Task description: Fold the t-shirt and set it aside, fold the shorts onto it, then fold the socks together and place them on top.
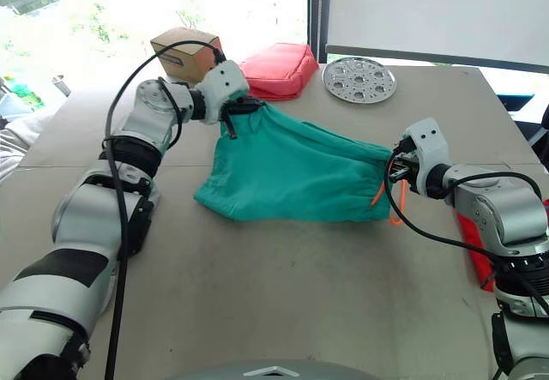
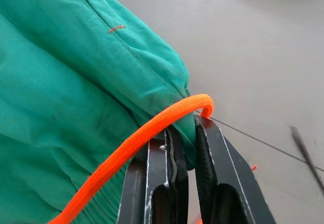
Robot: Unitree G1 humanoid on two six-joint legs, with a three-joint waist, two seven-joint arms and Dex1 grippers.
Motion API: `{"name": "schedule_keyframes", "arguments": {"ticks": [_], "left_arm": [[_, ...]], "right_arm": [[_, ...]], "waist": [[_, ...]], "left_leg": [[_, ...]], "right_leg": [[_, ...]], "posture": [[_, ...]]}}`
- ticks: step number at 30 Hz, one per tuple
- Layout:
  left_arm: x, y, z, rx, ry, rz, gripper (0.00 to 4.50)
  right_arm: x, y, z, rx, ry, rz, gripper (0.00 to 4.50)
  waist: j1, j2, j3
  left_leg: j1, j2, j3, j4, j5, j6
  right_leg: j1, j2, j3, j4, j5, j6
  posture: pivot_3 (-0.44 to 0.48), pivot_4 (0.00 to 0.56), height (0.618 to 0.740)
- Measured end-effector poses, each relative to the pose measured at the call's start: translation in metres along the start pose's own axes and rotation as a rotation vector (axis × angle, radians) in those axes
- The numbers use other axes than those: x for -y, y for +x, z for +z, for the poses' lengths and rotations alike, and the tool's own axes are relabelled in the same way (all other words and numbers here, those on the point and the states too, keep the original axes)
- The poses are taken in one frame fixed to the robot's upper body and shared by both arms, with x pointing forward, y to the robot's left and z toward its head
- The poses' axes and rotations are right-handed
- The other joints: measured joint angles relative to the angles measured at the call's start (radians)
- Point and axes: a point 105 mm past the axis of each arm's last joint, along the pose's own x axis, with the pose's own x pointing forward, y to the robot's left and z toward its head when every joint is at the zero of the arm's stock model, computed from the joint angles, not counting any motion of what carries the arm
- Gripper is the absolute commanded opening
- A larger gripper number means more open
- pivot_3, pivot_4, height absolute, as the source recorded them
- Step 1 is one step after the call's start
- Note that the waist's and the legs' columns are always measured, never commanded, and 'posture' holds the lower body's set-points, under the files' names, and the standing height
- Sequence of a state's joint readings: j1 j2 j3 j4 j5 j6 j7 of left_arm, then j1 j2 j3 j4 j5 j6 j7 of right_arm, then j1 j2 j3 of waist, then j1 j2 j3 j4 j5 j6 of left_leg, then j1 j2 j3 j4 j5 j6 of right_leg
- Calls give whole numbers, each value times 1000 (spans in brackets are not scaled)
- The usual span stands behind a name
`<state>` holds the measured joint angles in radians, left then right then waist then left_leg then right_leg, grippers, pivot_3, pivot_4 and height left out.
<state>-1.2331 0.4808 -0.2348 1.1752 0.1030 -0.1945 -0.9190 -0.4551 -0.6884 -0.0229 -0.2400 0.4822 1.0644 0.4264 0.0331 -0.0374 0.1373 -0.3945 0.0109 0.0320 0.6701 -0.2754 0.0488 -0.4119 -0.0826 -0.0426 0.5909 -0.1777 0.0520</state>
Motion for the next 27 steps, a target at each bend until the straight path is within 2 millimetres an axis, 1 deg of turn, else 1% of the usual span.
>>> {"name": "schedule_keyframes", "arguments": {"ticks": [1, 2, 3, 4, 5, 6, 7, 8, 10, 11, 13, 14, 15, 16, 17, 18, 19, 20, 21, 22, 23, 24, 25, 27], "left_arm": [[4, 4, -5, -17, -18, -7, 1003], [10, 5, -14, -39, -64, -33, 1668], [11, 4, -16, -43, -72, -36, 1814], [11, 2, -18, -45, -95, -51, 1837], [10, -6, -19, -26, -176, -81, 1837], [7, -12, -21, -19, -211, -81, 1837], [-10, -43, -29, 17, -348, -50, 1837], [-19, -57, -31, 29, -392, -19, 1837], [-27, -74, -25, 105, -471, 0, 1837], [-30, -83, -22, 143, -510, 5, 1837], [-30, -90, -18, 181, -549, 5, 2323], [-10, -132, -37, 259, -755, 40, 2394], [2, -143, -46, 264, -836, 50, 2897], [16, -149, -53, 254, -921, 51, 3126], [40, -156, -55, 271, -1012, 59, 3499], [76, -162, -50, 297, -1097, 36, 4033], [112, -161, -50, 269, -1169, 6, 4416], [120, -160, -51, 260, -1190, -5, 4416], [148, -160, -55, 205, -1260, 20, 4416], [158, -161, -56, 185, -1283, 38, 4416], [164, -163, -57, 159, -1286, 108, 4416], [164, -164, -56, 162, -1287, 119, 4416], [169, -163, -56, 154, -1293, 157, 4416], [179, -160, -56, 138, -1316, 182, 4416]], "right_arm": [[-3, 2, -3, -13, -2, 15, 774], [-7, 4, -7, -27, 0, 35, 1278], [-7, 4, -8, -30, 0, 37, 1534], [-8, 4, -11, -35, 0, 38, 1702], [-9, 0, -13, -27, -20, 42, 1702], [-10, -3, -14, -26, -30, 45, 1702], [-8, -17, -18, -21, -101, 41, 1702], [-4, -21, -18, -16, -112, 27, 1702], [0, -29, -12, 23, -126, 9, 2149], [1, -33, -7, 50, -135, 2, 2643], [2, -37, 1, 83, -148, -6, 3011], [-10, -50, 15, 178, -160, 62, 3324], [-14, -53, 19, 208, -150, 94, 3870], [-20, -55, 22, 231, -150, 133, 4062], [-33, -55, 30, 294, -151, 211, 4415], [-54, -54, 36, 369, -153, 315, 4500], [-72, -51, 39, 422, -150, 397, 4500], [-76, -51, 39, 428, -148, 412, 4500], [-92, -45, 38, 444, -175, 481, 4500], [-97, -43, 35, 441, -194, 503, 4500], [-105, -38, 28, 430, -237, 530, 4500], [-106, -37, 27, 427, -242, 534, 4500], [-109, -32, 22, 420, -266, 544, 4500], [-108, -21, 14, 403, -269, 539, 4500]], "waist": [[-1, 0, 0], [-8, 0, 0], [-10, 0, 0], [-13, 0, 0], [-17, 1, 0], [-20, 1, 0], [-27, 2, 1], [-35, 1, 1], [-38, 2, 1], [-40, 2, 1], [-37, 2, 0], [-46, 4, 0], [-53, 4, 0], [-49, 3, 0], [-48, 2, 0], [-46, 2, -1], [-46, 2, -1], [-43, 2, 0], [-32, 1, 2], [-23, 1, 2], [-8, 2, 3], [-6, 2, 2], [-6, 2, 1], [-8, 0, 0]], "left_leg": [[0, 0, 0, 0, 0, 0], [0, 0, 0, 0, 0, 0], [0, 0, -1, 0, 0, 0], [-1, 0, -1, 0, 0, 0], [-2, 0, -1, 0, 0, 0], [-2, 0, -1, 0, 0, 0], [-2, 1, -6, -1, 0, 0], [-1, 1, -7, 0, 0, 0], [-1, 2, -7, -1, 0, 0], [0, 3, -8, 0, 0, 0], [0, 3, -8, 0, 0, 0], [3, 4, -7, 0, 0, 0], [4, 7, -6, -1, 0, 0], [3, 7, -7, 0, 0, -1], [2, 8, -8, -1, 0, -1], [4, 8, -8, 0, 1, -3], [8, 7, -8, -1, 1, -3], [9, 7, -8, -1, 1, -3], [9, 5, -11, -1, 0, -2], [10, 5, -11, -1, 0, -2], [12, 4, -12, -1, 1, -3], [13, 4, -12, -1, 1, -3], [14, 3, -11, -1, 1, -3], [15, 1, -11, -1, 1, -3]], "right_leg": [[0, 0, 0, 0, 0, 0], [0, 0, 0, 0, 0, 0], [0, 0, 0, 0, 0, 0], [0, 0, 0, 0, 0, 0], [-1, 0, -1, 1, 0, 0], [-1, 0, -1, 2, 0, 0], [-2, 0, 0, 2, 0, 1], [-1, 0, 0, 2, 0, 1], [-1, -1, 0, 1, 0, 1], [-1, -1, 0, 1, 0, 1], [1, -1, -1, 0, 0, 1], [1, -3, 2, 2, 0, 1], [1, -1, 2, 2, 0, 1], [1, -1, 1, 2, 0, 1], [1, 0, 0, 0, 0, 1], [3, -2, 2, 0, 0, 1], [6, -2, 2, 0, 0, 1], [8, -3, 2, 0, 0, 1], [8, -3, -1, -2, -1, 0], [8, -3, -2, 0, -3, -3], [10, -3, -3, 0, -3, -3], [11, -3, -3, 0, -3, -3], [11, -3, -1, 0, -3, -3], [13, -3, 0, 0, -3, -3]], "posture": [[0, 150, 739], [0, 150, 739], [0, 150, 739], [0, 150, 739], [0, 150, 739], [0, 150, 739], [0, 150, 739], [0, 150, 739], [0, 150, 739], [0, 150, 739], [0, 150, 739], [0, 150, 739], [0, 150, 739], [0, 150, 739], [0, 150, 739], [0, 150, 739], [0, 150, 739], [0, 150, 739], [0, 150, 739], [0, 150, 739], [0, 150, 739], [0, 150, 739], [0, 150, 739], [0, 150, 739]]}}
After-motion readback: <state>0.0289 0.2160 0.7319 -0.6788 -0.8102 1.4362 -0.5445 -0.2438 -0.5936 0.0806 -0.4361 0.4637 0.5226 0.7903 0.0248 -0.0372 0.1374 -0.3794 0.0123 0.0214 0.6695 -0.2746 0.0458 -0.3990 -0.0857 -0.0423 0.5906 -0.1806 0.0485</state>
